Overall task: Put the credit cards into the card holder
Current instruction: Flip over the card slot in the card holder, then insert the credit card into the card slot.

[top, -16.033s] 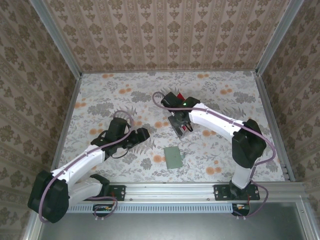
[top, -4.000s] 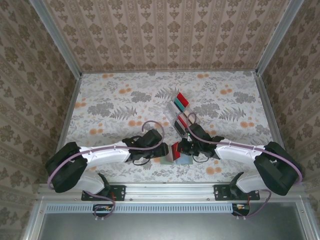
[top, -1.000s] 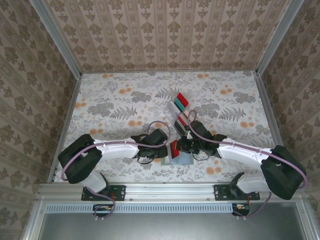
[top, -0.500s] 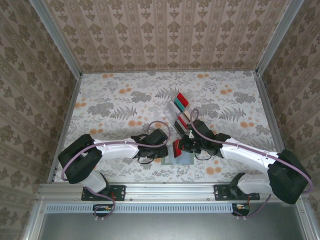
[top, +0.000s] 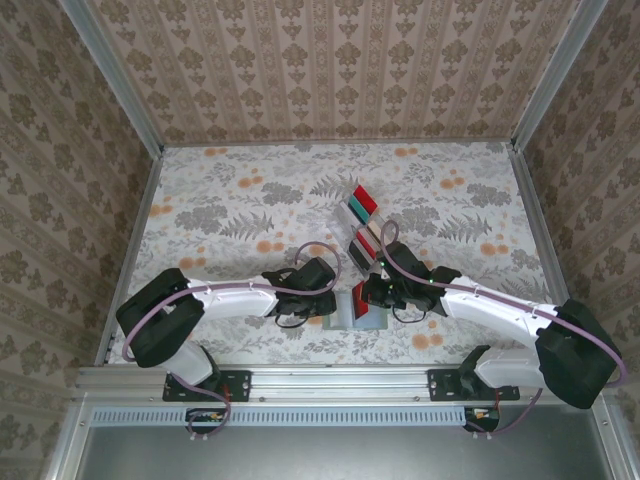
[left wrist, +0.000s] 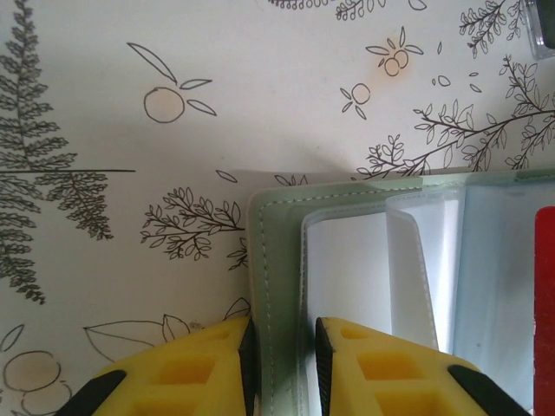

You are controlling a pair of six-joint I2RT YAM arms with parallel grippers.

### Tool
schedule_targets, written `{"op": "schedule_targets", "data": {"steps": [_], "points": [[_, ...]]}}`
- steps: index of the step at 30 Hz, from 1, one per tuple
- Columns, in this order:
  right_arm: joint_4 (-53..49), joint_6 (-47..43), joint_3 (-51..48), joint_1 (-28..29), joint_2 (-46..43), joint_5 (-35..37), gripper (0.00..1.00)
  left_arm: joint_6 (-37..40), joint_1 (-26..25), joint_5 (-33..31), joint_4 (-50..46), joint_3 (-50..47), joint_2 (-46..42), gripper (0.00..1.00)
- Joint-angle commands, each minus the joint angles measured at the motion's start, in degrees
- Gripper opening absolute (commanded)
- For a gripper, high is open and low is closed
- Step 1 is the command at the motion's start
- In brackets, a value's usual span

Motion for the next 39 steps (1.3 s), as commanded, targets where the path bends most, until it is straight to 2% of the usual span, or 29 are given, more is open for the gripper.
{"op": "schedule_targets", "data": {"steps": [1, 8, 13, 18, 21, 24, 31, 39], "points": [[0.72, -0.05, 0.83, 0.37, 0.21, -0.49, 0.06, -0.18, -0.4, -1.27, -1.26, -0.08, -0.98, 0.29], [9.26, 2.94, -2.14, 0.35, 3.56, -4.33, 0.07, 0.04, -0.67, -2.48, -2.82, -0.91, -3.63, 0.38], [10.15, 3.28, -2.28, 0.46, 7.81, -4.42, 0.06, -0.26, -0.75, -4.11, -4.91, -1.46, -6.26, 0.45], [10.41, 3.25, -2.62, 0.47, 9.33, -3.86, 0.06, -1.36, -0.94, -7.26, -5.26, -3.29, -10.41, 0.6], [10.35, 3.26, -2.78, 0.45, 9.5, -3.8, 0.06, -0.38, -0.81, -6.76, -2.86, -3.73, -10.91, 0.64], [10.53, 3.51, -2.94, 0.4, 8.98, -3.83, 0.06, 1.19, -0.67, -4.89, -1.82, -2.42, -8.7, 0.62], [9.71, 3.86, -3.33, 0.29, 4.61, -3.23, 0.06, 2.33, -0.67, -1.45, -0.32, -0.11, -2.11, 0.48], [9.36, 4.74, -7.06, -2.2, -1.66, -3.25, 0.07, 2.57, -0.68, -0.68, -1.31, 1.13, 0.87, 0.37]]}}
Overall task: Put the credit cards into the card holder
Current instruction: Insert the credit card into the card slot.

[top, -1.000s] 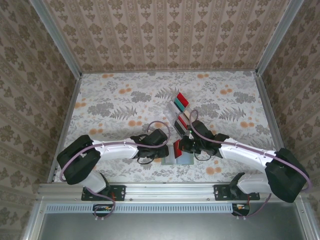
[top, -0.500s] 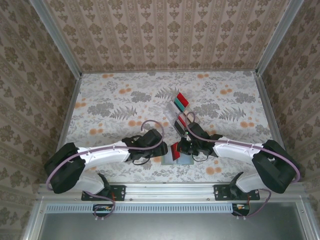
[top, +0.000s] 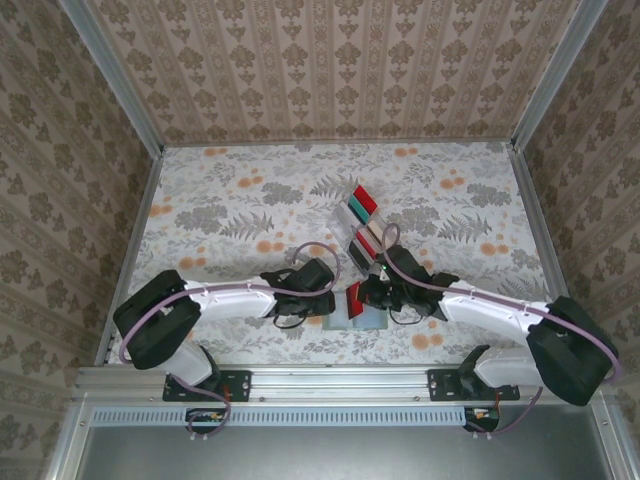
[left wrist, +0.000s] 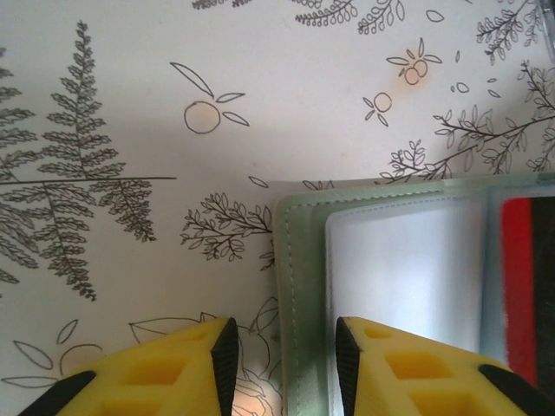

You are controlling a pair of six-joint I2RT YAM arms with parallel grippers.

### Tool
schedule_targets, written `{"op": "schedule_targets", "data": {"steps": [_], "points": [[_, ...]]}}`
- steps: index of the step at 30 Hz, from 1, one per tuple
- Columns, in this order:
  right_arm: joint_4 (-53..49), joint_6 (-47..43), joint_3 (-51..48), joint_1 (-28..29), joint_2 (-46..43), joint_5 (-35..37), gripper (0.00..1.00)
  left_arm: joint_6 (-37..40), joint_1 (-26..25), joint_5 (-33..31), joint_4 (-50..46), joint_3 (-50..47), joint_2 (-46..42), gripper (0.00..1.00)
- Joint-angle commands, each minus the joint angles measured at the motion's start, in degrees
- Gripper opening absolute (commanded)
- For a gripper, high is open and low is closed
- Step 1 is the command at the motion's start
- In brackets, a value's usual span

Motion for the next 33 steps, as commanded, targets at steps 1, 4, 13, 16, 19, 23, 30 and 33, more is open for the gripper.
{"op": "schedule_targets", "data": {"steps": [1, 4, 13, 16, 19, 23, 30, 33], "points": [[-0.67, 1.2, -2.61, -1.47, -2.69, -0.55, 0.07, 0.98, -0.37, 1.85, 0.13, 1.43, 1.92, 0.36], [0.91, 1.43, -3.79, -1.76, -2.8, -1.66, 0.07, 1.17, -0.38, 2.19, -0.13, 1.64, 2.46, 0.34], [9.23, 2.69, -6.92, -1.69, 1.68, -3.82, 0.07, 1.06, -0.44, 2.33, -0.31, 1.85, 3.1, 0.33], [11.79, 2.98, -7.62, -1.67, 3.73, -4.73, 0.07, 0.91, -0.45, 2.37, -0.37, 1.71, 3.22, 0.33], [12.21, 3.05, -8.41, -1.68, 4.93, -4.19, 0.07, 0.91, -0.5, 2.33, -0.5, 1.66, 3.18, 0.33], [13.58, 2.88, -9.4, -1.66, 5.68, -4.33, 0.07, 0.73, -0.47, 2.31, -0.69, 1.54, 3.18, 0.32], [15.53, 3.3, -9.84, -1.38, 7.06, -4.73, 0.07, 0.52, -0.59, 2.3, -0.62, 1.44, 3.16, 0.3], [17.45, 4.05, -9.63, -0.63, 8.76, -4.74, 0.08, 0.36, -0.62, 2.25, -0.59, 1.5, 3.22, 0.31]]}}
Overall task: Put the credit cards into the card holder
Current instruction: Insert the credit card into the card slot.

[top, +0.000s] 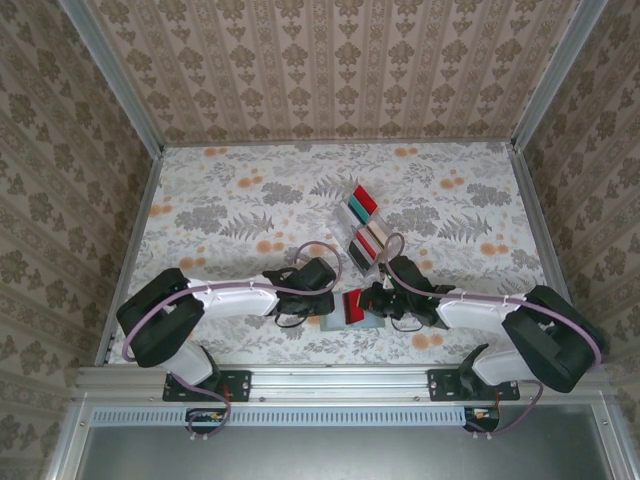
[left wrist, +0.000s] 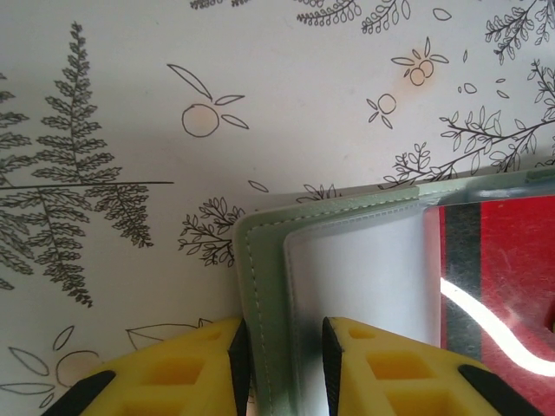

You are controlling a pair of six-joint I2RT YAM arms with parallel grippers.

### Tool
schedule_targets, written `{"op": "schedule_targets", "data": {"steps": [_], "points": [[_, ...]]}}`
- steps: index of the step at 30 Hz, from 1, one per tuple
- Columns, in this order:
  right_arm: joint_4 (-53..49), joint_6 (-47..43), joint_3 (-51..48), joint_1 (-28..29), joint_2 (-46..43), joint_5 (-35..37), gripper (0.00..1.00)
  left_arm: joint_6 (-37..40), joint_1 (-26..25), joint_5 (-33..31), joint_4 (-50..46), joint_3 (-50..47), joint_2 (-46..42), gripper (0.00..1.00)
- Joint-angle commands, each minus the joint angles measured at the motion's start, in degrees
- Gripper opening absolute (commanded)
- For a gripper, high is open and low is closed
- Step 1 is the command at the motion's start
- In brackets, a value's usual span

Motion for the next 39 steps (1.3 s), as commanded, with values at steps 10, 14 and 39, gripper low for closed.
{"op": "schedule_targets", "data": {"steps": [10, 14, 39], "points": [[1.83, 2.17, 2.42, 3.82, 6.77, 0.7, 0.11, 0.23, -0.73, 2.3, 0.54, 0.68, 2.38, 0.31], [-0.2, 0.7, 3.69, 4.13, 6.95, 0.64, 0.11, 0.14, -0.72, 2.19, 0.63, 0.63, 2.29, 0.31], [-8.05, -3.95, 10.4, 4.25, 7.43, -1.1, 0.12, 0.26, -0.72, 2.11, 1.9, 0.17, 1.77, 0.34]]}}
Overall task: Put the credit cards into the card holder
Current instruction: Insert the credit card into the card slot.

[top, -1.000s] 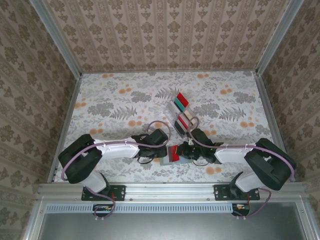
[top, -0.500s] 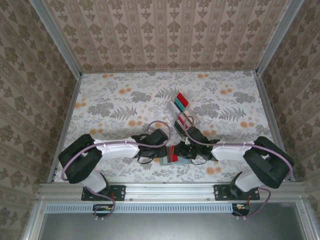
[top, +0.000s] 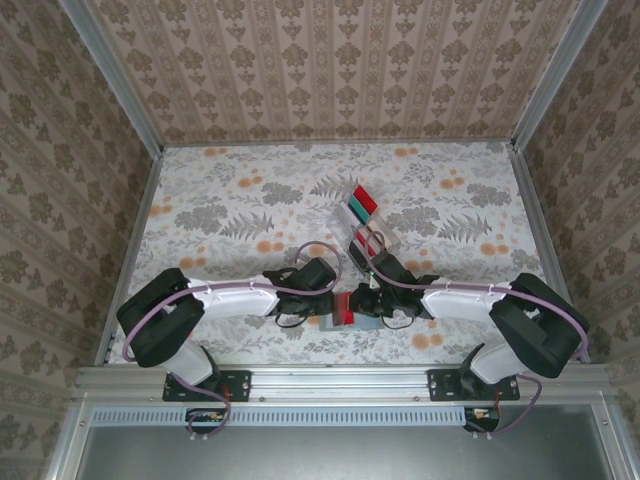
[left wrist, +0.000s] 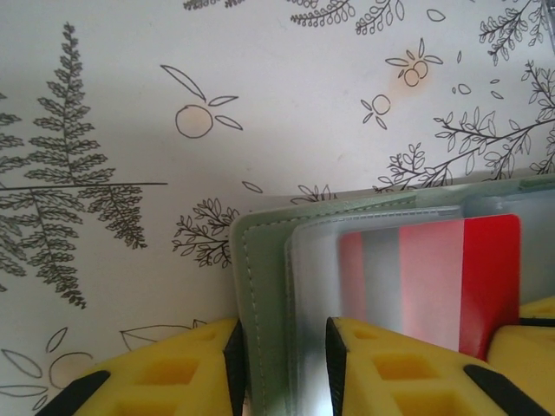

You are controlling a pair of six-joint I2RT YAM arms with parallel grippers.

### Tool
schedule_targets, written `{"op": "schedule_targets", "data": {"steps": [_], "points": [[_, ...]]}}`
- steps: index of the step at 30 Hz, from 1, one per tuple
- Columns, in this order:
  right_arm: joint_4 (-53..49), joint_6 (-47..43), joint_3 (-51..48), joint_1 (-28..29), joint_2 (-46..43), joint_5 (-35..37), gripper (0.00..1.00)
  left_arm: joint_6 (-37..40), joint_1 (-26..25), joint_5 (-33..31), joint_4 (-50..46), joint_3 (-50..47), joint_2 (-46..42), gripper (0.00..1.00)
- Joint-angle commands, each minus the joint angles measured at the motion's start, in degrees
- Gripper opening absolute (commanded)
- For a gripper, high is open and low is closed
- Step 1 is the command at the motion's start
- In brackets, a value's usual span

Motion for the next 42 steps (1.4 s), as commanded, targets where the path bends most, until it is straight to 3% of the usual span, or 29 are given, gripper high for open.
{"op": "schedule_targets", "data": {"steps": [1, 8, 27, 34, 42], "points": [[1.94, 0.59, 1.73, 0.36, 1.83, -2.12, 0.12, 0.12, -0.69, 1.97, 1.73, 0.05, 1.47, 0.36], [4.03, 1.41, 2.24, 0.48, 3.27, -3.93, 0.13, -0.69, -0.67, 1.18, 1.58, -0.43, 1.12, 0.45], [3.39, 1.14, 5.32, 1.41, 6.36, -6.68, 0.15, -1.46, -0.67, 0.64, 2.15, -1.08, 0.51, 0.43], [0.5, 0.66, 5.34, 1.6, 4.81, -4.5, 0.19, -2.21, -0.68, -0.2, 0.06, -1.39, 0.84, 0.43], [-11.82, -2.99, 5.94, 1.59, -3.25, 3.78, 0.27, -2.39, -0.63, -0.28, -1.57, -1.02, 2.65, 0.38]]}}
